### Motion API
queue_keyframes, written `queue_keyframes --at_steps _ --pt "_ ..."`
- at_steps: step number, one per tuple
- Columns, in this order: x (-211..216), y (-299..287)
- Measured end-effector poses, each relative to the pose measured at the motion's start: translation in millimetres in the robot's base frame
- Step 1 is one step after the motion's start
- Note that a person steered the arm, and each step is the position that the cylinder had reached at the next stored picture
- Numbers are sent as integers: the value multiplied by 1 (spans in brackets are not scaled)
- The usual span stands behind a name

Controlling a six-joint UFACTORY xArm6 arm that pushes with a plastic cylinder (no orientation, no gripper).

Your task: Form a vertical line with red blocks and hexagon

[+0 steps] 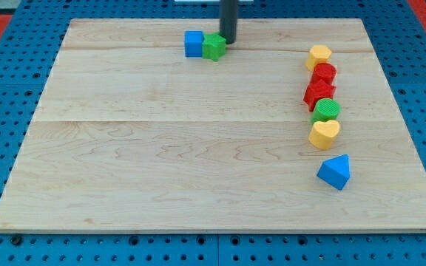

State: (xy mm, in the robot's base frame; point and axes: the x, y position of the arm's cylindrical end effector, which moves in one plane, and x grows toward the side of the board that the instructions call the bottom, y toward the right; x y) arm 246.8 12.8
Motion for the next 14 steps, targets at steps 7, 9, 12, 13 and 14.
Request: queue_keyframes --at_steps 7,9,12,13,14 --pt "144 273" --pt "91 82" --pt "38 140" --pt "19 79" --pt "19 52"
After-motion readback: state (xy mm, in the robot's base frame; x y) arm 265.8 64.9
